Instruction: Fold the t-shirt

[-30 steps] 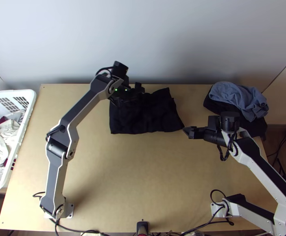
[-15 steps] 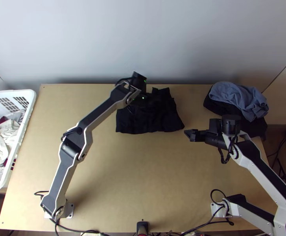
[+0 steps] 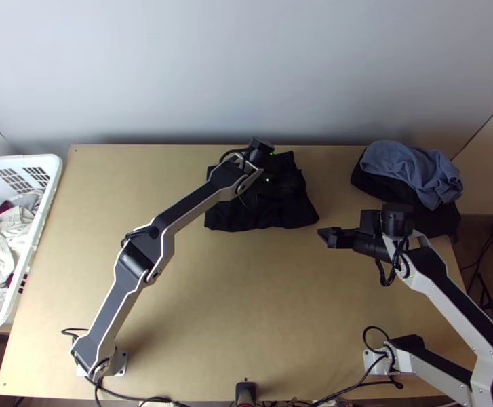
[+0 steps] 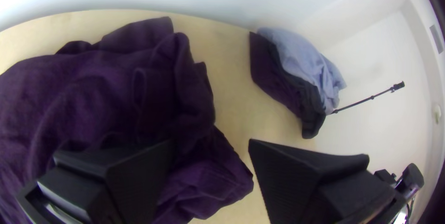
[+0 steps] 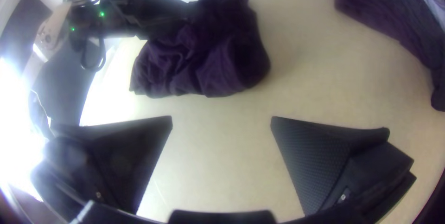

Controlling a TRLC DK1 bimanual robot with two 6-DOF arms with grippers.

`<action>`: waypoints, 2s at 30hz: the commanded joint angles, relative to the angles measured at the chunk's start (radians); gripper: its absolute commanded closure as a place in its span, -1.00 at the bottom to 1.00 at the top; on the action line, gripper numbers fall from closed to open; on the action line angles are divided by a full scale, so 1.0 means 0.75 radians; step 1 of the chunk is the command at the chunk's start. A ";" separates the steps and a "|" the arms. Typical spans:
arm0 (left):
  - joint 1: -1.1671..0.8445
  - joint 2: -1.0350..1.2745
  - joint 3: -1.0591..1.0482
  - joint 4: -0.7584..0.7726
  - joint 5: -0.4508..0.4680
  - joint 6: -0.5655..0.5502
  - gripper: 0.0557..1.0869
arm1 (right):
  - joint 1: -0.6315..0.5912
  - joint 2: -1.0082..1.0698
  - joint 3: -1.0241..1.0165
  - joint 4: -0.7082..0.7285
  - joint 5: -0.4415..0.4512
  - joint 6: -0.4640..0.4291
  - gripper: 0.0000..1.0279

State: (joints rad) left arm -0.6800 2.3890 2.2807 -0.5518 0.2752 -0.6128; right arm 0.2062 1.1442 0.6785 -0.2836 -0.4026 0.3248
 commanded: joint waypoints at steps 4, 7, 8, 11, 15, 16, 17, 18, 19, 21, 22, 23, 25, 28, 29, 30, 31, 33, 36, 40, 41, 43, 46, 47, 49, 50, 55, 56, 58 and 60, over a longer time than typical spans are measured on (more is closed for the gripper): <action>0.003 -0.064 0.007 0.057 -0.034 -0.036 -0.82 | 0.003 0.000 -0.035 0.045 -0.005 0.007 -0.92; 0.015 -0.093 0.009 0.061 -0.056 -0.068 -0.82 | 0.005 0.004 -0.035 0.053 -0.009 0.009 -0.92; 0.019 -0.109 0.009 0.075 -0.056 -0.087 -0.82 | 0.013 0.004 -0.037 0.057 -0.009 0.013 -0.92; 0.033 -0.171 0.009 0.120 -0.058 -0.128 -0.82 | 0.034 0.012 -0.050 0.073 -0.009 0.015 -0.92; 0.078 -0.220 0.001 0.096 -0.058 -0.097 -0.82 | 0.046 0.019 -0.048 0.084 -0.009 0.023 -0.92; 0.103 -0.224 -0.006 0.073 -0.058 -0.083 -0.82 | 0.050 0.019 -0.046 0.084 -0.009 0.023 -0.92; 0.125 -0.224 -0.008 0.036 -0.056 -0.056 -0.82 | 0.056 0.017 -0.044 0.084 -0.009 0.023 -0.92; 0.150 -0.222 -0.010 -0.005 -0.056 -0.024 -0.82 | 0.058 0.017 -0.041 0.084 -0.009 0.023 -0.92; 0.176 -0.220 -0.020 -0.044 -0.056 0.017 -0.82 | 0.058 0.017 -0.039 0.084 -0.009 0.023 -0.92; 0.224 -0.220 -0.051 -0.119 -0.056 0.097 -0.82 | 0.061 0.014 -0.037 0.084 -0.013 0.023 -0.92; 0.246 -0.218 -0.069 -0.154 -0.056 0.136 -0.82 | 0.061 0.014 -0.035 0.084 -0.013 0.023 -0.92; 0.266 -0.211 -0.083 -0.193 -0.056 0.177 -0.82 | 0.063 0.014 -0.033 0.084 -0.015 0.021 -0.92; 0.299 -0.191 -0.104 -0.252 -0.058 0.224 -0.82 | 0.071 0.017 -0.025 0.086 -0.015 0.023 -0.92; 0.338 -0.152 -0.106 -0.299 -0.056 0.238 -0.82 | 0.085 0.025 -0.003 0.086 -0.017 0.023 -0.92; 0.342 -0.144 -0.106 -0.305 -0.056 0.238 -0.82 | 0.087 0.031 0.008 0.086 -0.017 0.025 -0.92; 0.342 -0.138 -0.106 -0.311 -0.056 0.238 -0.82 | 0.089 0.037 0.016 0.086 -0.017 0.027 -0.92; 0.338 -0.134 -0.106 -0.320 -0.056 0.236 -0.82 | 0.089 0.039 0.024 0.086 -0.017 0.027 -0.92; 0.324 -0.132 -0.106 -0.332 -0.054 0.238 -0.82 | 0.089 0.041 0.034 0.084 -0.017 0.027 -0.92; 0.293 -0.130 -0.106 -0.367 -0.044 0.267 -0.82 | 0.087 0.043 0.040 0.073 -0.017 0.025 -0.92; 0.260 -0.130 -0.104 -0.389 -0.003 0.277 -0.83 | 0.085 0.045 0.028 0.071 -0.017 0.021 -0.92; 0.254 -0.138 -0.104 -0.391 0.003 0.277 -0.83 | 0.083 0.045 0.024 0.071 -0.017 0.021 -0.92; 0.242 -0.148 -0.104 -0.393 0.024 0.279 -0.83 | 0.081 0.049 0.022 0.071 -0.017 0.021 -0.92; 0.224 -0.160 -0.102 -0.403 0.036 0.300 -0.83 | 0.073 0.053 0.018 0.071 -0.019 0.019 -0.92; 0.217 -0.160 -0.102 -0.412 0.036 0.308 -0.83 | 0.069 0.051 0.018 0.071 -0.019 0.017 -0.92; 0.201 -0.166 -0.102 -0.436 0.050 0.324 -0.83 | 0.065 0.053 0.014 0.071 -0.019 0.013 -0.92; 0.189 -0.175 -0.102 -0.448 0.063 0.332 -0.83 | 0.061 0.053 0.012 0.071 -0.019 0.011 -0.92; 0.111 -0.207 -0.102 -0.520 0.079 0.379 -0.83 | 0.052 0.064 0.008 0.071 -0.022 -0.002 -0.92; 0.093 -0.209 -0.102 -0.534 0.079 0.381 -0.83 | 0.050 0.064 0.008 0.071 -0.024 -0.002 -0.92; 0.056 -0.211 -0.102 -0.553 0.079 0.386 -0.83 | 0.050 0.064 0.006 0.069 -0.024 0.001 -0.92; 0.021 -0.216 -0.100 -0.555 0.083 0.384 -0.83 | 0.050 0.064 -0.001 0.069 -0.024 -0.002 -0.92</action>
State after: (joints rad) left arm -0.5892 2.2429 2.2044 -0.9337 0.3260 -0.3405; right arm 0.2481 1.1885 0.6853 -0.2317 -0.4191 0.3286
